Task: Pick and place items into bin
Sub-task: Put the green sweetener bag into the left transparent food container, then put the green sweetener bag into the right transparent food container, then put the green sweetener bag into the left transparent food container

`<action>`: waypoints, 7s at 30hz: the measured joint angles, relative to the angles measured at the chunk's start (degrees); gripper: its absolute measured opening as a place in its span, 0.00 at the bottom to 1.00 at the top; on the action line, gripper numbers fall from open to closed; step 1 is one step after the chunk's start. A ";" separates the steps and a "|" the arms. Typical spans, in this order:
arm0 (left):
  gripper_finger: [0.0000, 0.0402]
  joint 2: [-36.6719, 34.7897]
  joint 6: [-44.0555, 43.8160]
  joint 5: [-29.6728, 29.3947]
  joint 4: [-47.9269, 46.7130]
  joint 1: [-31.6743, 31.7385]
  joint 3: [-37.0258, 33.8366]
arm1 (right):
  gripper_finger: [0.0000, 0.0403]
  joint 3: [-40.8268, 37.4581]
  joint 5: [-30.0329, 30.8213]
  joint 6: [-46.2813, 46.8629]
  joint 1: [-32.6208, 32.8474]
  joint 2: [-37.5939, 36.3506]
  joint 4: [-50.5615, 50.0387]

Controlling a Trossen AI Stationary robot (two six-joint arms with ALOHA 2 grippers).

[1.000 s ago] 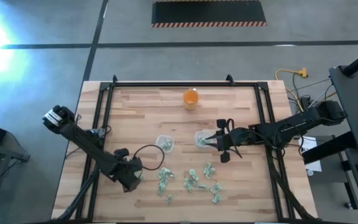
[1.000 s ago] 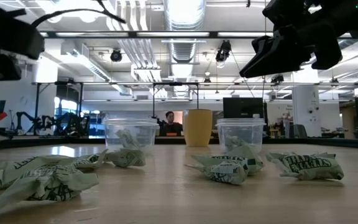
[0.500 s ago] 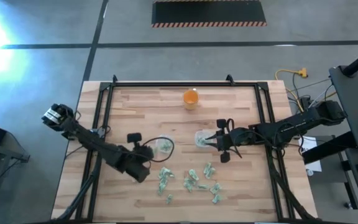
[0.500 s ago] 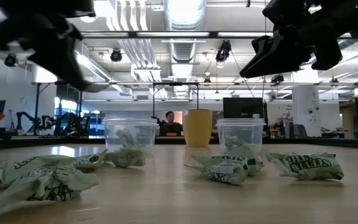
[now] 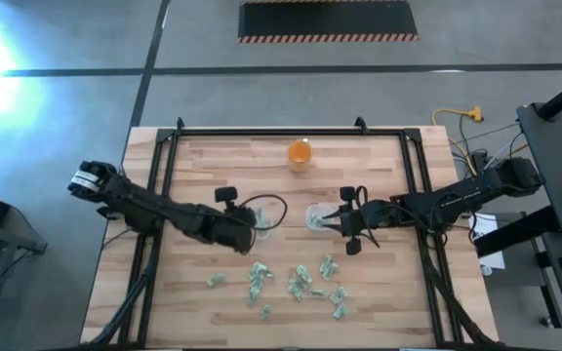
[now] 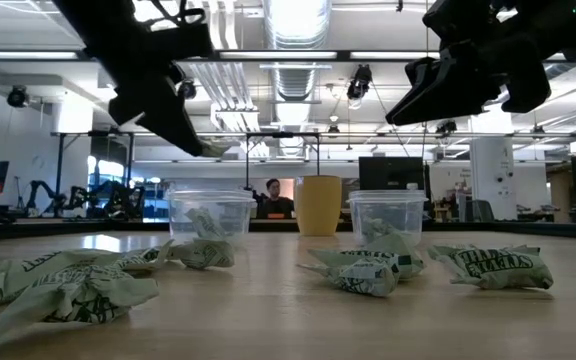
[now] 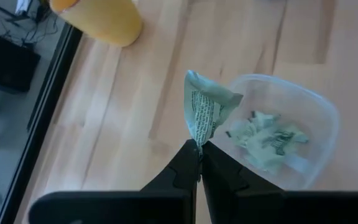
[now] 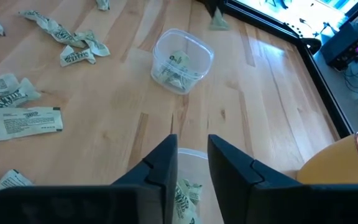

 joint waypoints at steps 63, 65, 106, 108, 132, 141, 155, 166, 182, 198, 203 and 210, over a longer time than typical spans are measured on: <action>0.25 -2.45 8.71 6.29 11.97 1.44 -3.89 | 0.17 -0.13 -17.73 9.05 4.54 2.67 -4.29; 0.25 -2.46 8.69 6.27 12.00 1.44 -3.89 | 0.17 -0.15 -17.73 9.47 4.62 3.88 -4.32; 0.25 -2.43 8.59 6.23 12.53 1.44 -4.24 | 0.27 1.60 -17.57 13.90 4.61 22.41 -0.59; 0.25 -2.43 8.58 6.23 12.64 1.44 -4.24 | 0.25 1.60 -17.55 13.81 4.61 22.44 -0.65; 0.25 -2.40 8.62 6.25 13.51 1.44 -4.81 | 0.02 1.60 -17.53 13.31 4.61 21.54 0.18; 0.25 -2.40 8.62 6.25 13.53 1.44 -4.81 | 0.02 1.55 -17.10 11.69 4.61 13.83 -0.24; 0.25 -2.40 8.66 6.27 13.77 1.42 -4.81 | 0.02 1.57 17.62 3.04 4.59 2.82 -4.35; 0.25 -2.40 8.68 6.27 14.35 1.41 -4.83 | 0.02 1.57 21.66 3.15 3.35 7.58 -4.21; 0.25 -2.40 8.69 6.29 14.98 1.41 -4.83 | 0.13 1.55 24.50 4.55 2.34 10.59 -4.24; 0.25 -2.40 7.37 12.08 12.52 1.01 -4.63 | 0.28 1.55 24.68 3.43 2.36 6.04 -4.11; 0.25 -2.43 -1.03 21.27 4.54 -0.09 -3.48 | 0.25 1.55 24.64 3.42 2.36 3.67 -4.36; 0.25 -2.45 -14.10 27.67 -2.41 -5.02 -3.52 | 0.22 1.49 24.38 3.70 2.45 2.15 -7.19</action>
